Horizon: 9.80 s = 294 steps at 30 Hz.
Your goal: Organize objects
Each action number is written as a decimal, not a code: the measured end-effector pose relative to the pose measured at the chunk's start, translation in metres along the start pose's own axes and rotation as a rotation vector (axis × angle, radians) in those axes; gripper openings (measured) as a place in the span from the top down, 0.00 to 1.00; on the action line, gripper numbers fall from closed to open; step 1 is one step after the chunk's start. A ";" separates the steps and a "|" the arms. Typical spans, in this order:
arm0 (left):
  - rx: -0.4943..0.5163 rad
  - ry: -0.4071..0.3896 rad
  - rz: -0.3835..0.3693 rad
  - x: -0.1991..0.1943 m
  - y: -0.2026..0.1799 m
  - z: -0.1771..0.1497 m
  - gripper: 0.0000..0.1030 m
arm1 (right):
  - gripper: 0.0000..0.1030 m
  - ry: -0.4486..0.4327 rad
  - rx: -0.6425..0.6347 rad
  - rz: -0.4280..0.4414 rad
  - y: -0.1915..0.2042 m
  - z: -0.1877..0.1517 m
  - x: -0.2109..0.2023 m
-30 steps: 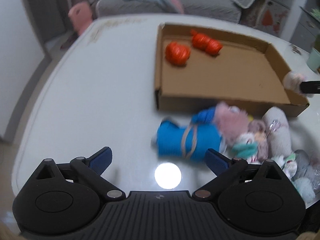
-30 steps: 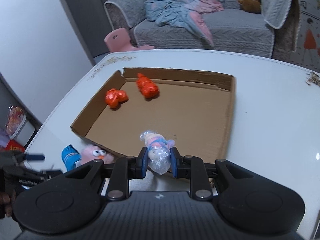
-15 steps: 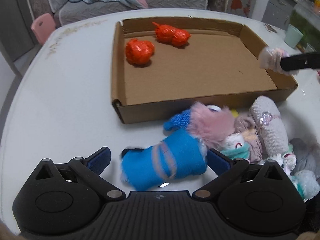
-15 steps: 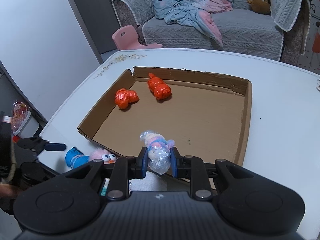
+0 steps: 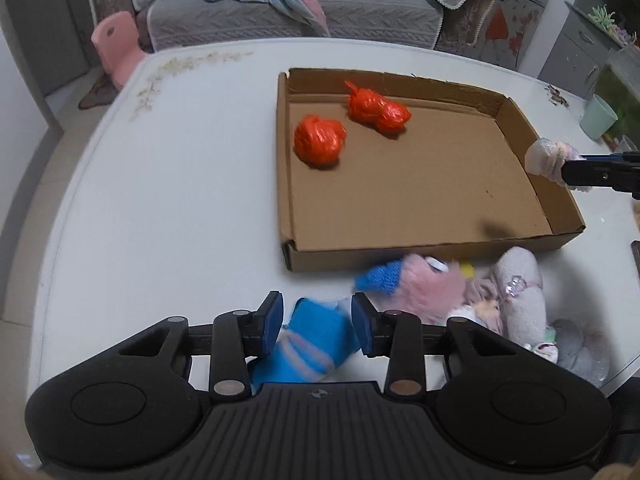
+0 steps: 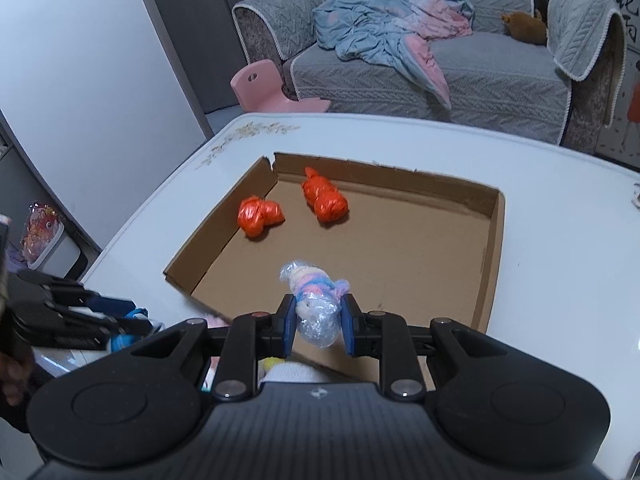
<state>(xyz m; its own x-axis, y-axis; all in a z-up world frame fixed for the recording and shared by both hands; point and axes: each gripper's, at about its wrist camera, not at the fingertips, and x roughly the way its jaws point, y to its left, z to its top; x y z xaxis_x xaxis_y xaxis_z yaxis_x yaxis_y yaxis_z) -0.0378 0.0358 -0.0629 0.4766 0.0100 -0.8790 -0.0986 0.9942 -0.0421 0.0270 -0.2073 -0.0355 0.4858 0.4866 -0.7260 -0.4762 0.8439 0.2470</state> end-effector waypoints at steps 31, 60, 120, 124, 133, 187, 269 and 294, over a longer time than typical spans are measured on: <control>0.110 -0.062 -0.107 -0.015 -0.027 0.065 0.57 | 0.80 -0.016 0.006 -0.028 -0.012 0.030 0.022; -0.001 -0.003 -0.017 0.119 -0.015 0.122 0.52 | 0.80 0.149 -0.024 -0.042 -0.016 0.081 0.180; 0.173 -0.057 -0.045 -0.074 -0.034 0.011 0.00 | 0.34 0.039 -0.074 -0.095 0.060 0.027 -0.006; 0.221 -0.017 -0.056 -0.064 -0.038 -0.025 0.00 | 0.34 0.053 -0.049 -0.109 0.047 -0.005 -0.021; 0.384 0.103 -0.046 -0.026 -0.067 -0.079 0.00 | 0.37 0.106 0.074 -0.199 0.012 -0.105 -0.033; 0.466 0.092 -0.089 -0.010 -0.076 -0.061 0.55 | 0.69 0.110 0.265 -0.239 -0.020 -0.139 -0.031; 0.209 -0.003 -0.143 0.045 -0.067 0.116 0.00 | 0.42 0.217 -0.193 -0.166 -0.031 0.089 0.104; 0.591 0.143 -0.133 -0.002 -0.099 -0.110 0.00 | 0.32 0.275 -0.018 -0.196 0.017 -0.100 0.003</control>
<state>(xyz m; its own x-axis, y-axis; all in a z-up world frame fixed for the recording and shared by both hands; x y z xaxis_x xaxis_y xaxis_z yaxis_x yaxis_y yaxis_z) -0.1249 -0.0749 -0.1093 0.3261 -0.0919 -0.9409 0.4737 0.8772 0.0785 -0.0529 -0.2135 -0.0979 0.3544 0.2339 -0.9054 -0.4069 0.9103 0.0759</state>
